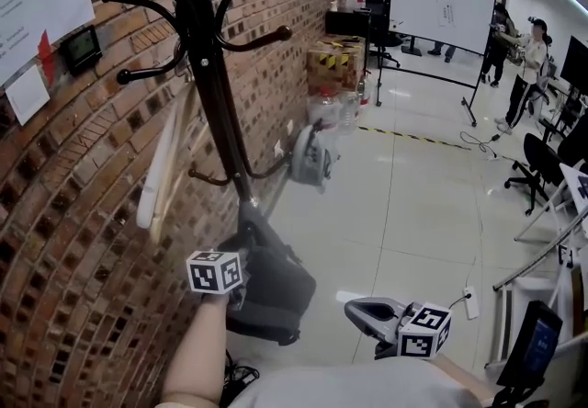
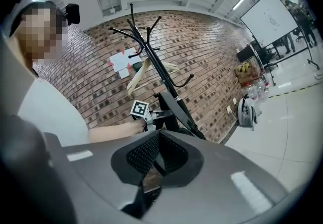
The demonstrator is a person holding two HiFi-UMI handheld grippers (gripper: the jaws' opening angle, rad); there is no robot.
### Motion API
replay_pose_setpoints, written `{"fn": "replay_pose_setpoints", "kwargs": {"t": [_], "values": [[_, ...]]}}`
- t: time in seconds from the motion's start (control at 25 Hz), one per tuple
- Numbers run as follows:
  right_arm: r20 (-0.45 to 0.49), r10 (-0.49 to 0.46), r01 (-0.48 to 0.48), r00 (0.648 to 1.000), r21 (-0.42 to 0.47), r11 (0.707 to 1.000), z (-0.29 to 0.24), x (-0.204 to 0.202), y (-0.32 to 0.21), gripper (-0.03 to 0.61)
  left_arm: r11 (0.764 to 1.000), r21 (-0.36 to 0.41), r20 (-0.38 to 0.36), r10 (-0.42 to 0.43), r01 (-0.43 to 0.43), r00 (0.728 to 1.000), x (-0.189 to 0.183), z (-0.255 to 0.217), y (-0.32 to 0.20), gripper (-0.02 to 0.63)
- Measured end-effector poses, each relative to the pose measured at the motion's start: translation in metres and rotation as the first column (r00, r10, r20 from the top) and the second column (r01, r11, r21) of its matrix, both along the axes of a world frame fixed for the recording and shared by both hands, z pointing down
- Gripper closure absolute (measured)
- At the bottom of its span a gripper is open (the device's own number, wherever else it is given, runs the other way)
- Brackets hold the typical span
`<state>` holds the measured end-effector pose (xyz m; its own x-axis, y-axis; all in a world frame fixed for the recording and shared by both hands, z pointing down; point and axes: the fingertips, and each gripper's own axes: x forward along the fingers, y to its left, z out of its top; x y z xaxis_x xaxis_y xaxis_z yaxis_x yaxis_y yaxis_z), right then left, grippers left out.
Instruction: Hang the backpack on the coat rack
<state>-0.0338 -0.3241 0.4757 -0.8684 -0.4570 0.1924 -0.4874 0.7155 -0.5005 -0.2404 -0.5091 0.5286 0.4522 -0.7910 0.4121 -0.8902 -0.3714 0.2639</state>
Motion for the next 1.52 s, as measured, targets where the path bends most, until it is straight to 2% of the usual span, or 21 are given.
{"fn": "replay_pose_setpoints", "kwargs": {"t": [0.12, 0.32, 0.44, 0.6, 0.68, 0.72, 0.8, 0.88, 1.04, 1.28, 1.52], "values": [[0.000, 0.001, -0.001, 1.000, 0.010, 1.000, -0.001, 0.003, 0.006, 0.578, 1.000, 0.003, -0.019, -0.006, 0.006, 1.000, -0.006, -0.002, 0.004, 0.426], [0.006, -0.025, 0.025, 1.000, 0.010, 1.000, -0.001, 0.006, 0.021, 0.578, 1.000, 0.014, 0.028, 0.024, -0.025, 0.999, -0.009, -0.004, 0.039, 0.393], [0.001, -0.037, 0.037, 0.999, 0.004, 0.999, -0.003, 0.010, 0.036, 0.578, 0.995, 0.049, 0.000, 0.091, -0.091, 0.996, 0.009, -0.023, 0.077, 0.394], [0.004, -0.069, 0.069, 0.998, 0.013, 0.998, -0.009, 0.014, 0.060, 0.578, 0.960, 0.156, -0.053, 0.243, -0.233, 0.969, 0.050, -0.077, 0.141, 0.469], [0.002, -0.087, 0.087, 0.996, 0.024, 0.996, -0.014, 0.016, 0.075, 0.578, 0.938, 0.214, -0.062, 0.290, -0.271, 0.955, 0.068, -0.105, 0.176, 0.588], [0.003, -0.097, 0.097, 0.995, 0.032, 0.995, -0.017, 0.017, 0.084, 0.578, 0.925, 0.239, -0.067, 0.320, -0.297, 0.945, 0.078, -0.118, 0.196, 0.614], [0.004, -0.119, 0.118, 0.993, 0.047, 0.992, -0.023, 0.020, 0.105, 0.578, 0.899, 0.272, -0.072, 0.374, -0.342, 0.925, 0.098, -0.139, 0.236, 0.614], [0.003, -0.140, 0.140, 0.990, 0.058, 0.988, -0.028, 0.023, 0.129, 0.578, 0.892, 0.284, -0.083, 0.389, -0.352, 0.918, 0.116, -0.150, 0.273, 0.614], [0.012, -0.191, 0.190, 0.981, 0.080, 0.979, -0.034, 0.038, 0.186, 0.578, 0.902, 0.272, -0.112, 0.375, -0.335, 0.920, 0.158, -0.148, 0.346, 0.614], [0.020, -0.273, 0.271, 0.962, 0.077, 0.960, -0.039, 0.065, 0.275, 0.578, 0.929, 0.193, -0.132, 0.342, -0.315, 0.930, 0.228, -0.122, 0.448, 0.614], [0.042, -0.332, 0.328, 0.942, 0.078, 0.941, -0.054, 0.071, 0.315, 0.578, 0.954, 0.139, -0.130, 0.283, -0.265, 0.950, 0.248, -0.114, 0.504, 0.614]]}}
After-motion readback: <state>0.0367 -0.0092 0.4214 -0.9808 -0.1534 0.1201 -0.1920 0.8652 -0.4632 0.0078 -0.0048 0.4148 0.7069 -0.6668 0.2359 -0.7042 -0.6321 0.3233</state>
